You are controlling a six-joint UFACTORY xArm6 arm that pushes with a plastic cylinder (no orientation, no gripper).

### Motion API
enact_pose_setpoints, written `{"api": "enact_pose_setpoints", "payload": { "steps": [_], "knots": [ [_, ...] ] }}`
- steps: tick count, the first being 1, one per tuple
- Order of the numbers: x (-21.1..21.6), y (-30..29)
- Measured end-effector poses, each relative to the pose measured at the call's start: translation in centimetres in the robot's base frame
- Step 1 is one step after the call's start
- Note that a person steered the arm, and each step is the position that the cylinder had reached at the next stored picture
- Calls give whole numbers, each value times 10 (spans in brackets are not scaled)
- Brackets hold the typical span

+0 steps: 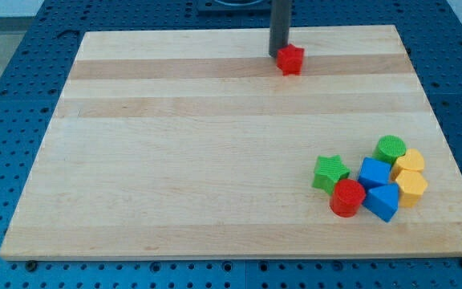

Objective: Slide the red star to the bottom center of the board

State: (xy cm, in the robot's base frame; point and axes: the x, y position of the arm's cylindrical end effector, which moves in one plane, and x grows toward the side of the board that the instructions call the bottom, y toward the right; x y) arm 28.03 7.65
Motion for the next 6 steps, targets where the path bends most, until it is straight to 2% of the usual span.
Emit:
{"api": "enact_pose_setpoints", "payload": {
  "steps": [1, 2, 3, 4, 6],
  "knots": [
    [37, 11],
    [30, 11],
    [-2, 13],
    [5, 36],
    [87, 45]
  ]
}}
